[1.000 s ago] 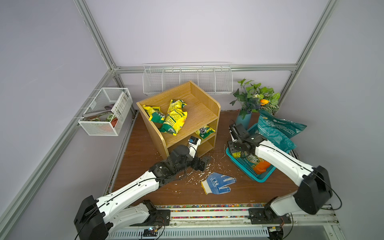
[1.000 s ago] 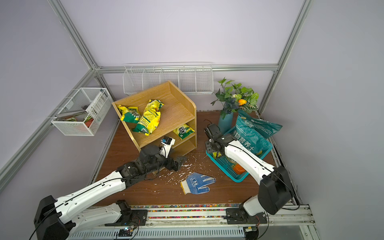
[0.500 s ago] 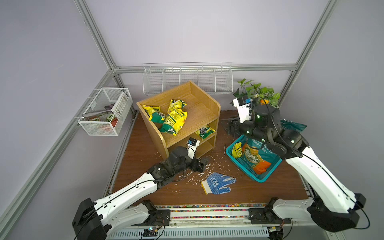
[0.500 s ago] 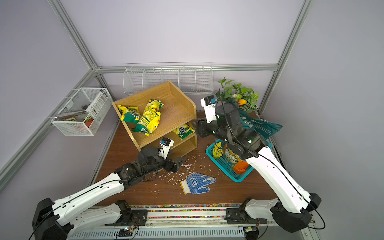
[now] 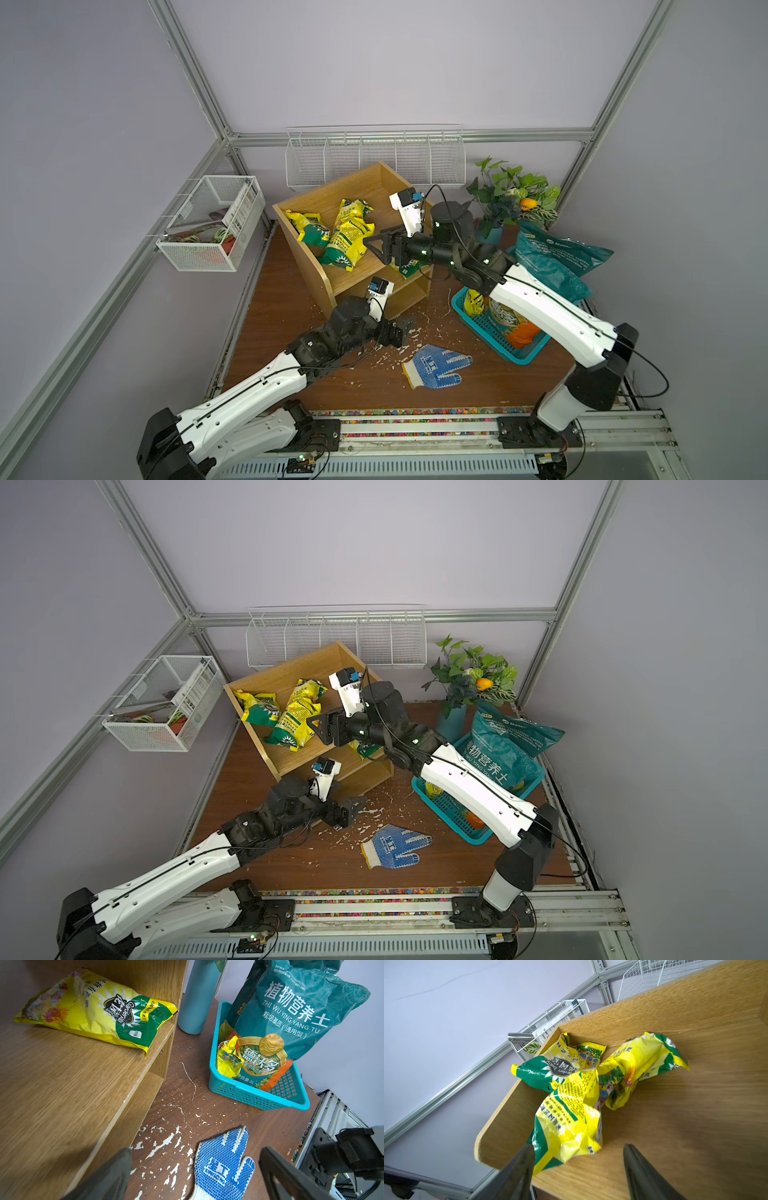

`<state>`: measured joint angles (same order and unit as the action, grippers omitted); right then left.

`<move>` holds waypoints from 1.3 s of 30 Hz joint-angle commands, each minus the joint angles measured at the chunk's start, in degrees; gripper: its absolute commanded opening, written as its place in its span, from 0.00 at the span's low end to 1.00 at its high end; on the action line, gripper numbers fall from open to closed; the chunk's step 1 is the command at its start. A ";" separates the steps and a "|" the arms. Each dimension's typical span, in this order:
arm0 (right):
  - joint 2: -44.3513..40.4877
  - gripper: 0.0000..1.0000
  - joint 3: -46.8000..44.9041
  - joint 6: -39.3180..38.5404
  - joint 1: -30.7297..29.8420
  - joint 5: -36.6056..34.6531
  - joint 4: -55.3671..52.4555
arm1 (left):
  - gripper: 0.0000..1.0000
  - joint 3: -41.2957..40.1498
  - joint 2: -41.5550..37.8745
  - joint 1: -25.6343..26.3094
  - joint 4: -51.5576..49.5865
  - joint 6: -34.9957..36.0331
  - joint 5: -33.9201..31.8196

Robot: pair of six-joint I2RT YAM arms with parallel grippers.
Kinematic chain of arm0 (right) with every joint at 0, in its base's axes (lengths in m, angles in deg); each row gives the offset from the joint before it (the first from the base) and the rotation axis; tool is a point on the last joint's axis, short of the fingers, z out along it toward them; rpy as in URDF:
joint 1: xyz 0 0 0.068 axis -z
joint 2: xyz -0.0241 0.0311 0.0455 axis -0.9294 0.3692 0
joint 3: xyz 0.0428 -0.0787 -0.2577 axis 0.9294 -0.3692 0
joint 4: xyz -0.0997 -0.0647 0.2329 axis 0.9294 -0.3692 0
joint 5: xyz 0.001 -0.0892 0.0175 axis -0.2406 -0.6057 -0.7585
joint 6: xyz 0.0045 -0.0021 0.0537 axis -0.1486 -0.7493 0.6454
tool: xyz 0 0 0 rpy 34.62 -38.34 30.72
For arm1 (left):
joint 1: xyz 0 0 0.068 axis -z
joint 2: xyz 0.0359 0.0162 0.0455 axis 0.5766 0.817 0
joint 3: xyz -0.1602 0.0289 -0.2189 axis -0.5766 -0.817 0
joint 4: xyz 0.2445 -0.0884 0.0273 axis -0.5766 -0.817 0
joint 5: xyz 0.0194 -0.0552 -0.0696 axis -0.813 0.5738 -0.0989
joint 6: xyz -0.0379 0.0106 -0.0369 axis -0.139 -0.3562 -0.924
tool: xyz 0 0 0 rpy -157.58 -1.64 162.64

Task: Take down the fertilizer bag from the shelf
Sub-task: Pick up the fertilizer bag from the shelf, then place the fertilizer bag in the storage box.

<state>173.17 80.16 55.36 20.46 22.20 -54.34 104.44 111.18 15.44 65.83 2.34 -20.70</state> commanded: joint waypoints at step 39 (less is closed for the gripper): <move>-37.27 0.00 -10.20 -11.53 2.53 -31.43 -35.72 | 1.00 -0.99 4.22 0.24 5.03 -0.41 1.78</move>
<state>137.61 73.37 41.94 23.04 -2.52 -84.39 101.66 114.63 15.44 69.59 1.32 -20.05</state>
